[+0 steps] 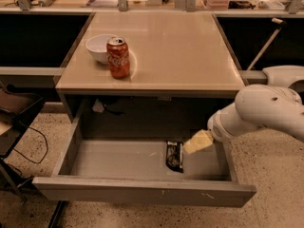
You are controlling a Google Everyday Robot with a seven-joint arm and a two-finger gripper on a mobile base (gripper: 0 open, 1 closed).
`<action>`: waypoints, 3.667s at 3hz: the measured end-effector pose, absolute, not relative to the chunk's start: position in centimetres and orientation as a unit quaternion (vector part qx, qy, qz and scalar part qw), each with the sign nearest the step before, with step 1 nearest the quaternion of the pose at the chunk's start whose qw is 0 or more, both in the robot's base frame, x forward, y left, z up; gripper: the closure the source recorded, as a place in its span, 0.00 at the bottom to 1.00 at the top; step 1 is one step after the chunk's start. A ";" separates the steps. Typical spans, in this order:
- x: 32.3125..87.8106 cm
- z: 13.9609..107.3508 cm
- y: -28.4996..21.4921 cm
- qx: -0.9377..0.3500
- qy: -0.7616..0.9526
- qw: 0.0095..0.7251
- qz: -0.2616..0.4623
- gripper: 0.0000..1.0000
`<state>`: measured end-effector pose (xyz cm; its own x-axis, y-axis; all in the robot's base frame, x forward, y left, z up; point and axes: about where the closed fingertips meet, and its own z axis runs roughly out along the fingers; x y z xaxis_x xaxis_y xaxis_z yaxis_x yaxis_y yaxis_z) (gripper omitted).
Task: Pick rxbar chocolate from top drawer and place on counter
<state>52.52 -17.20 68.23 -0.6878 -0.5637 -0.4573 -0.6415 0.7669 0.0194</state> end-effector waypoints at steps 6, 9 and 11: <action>53.2 64.0 -8.9 -0.372 0.876 0.260 0.163 0.00; 50.8 58.5 -6.9 -0.353 0.878 0.287 0.151 0.00; 50.8 58.5 -6.9 -0.353 0.878 0.287 0.151 0.42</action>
Offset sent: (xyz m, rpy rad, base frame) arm 0.0399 0.0002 -0.0071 0.0905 -0.0467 -0.0792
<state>50.85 -6.93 58.50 -0.5862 -0.5323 -0.6107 -0.7060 0.7055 0.0627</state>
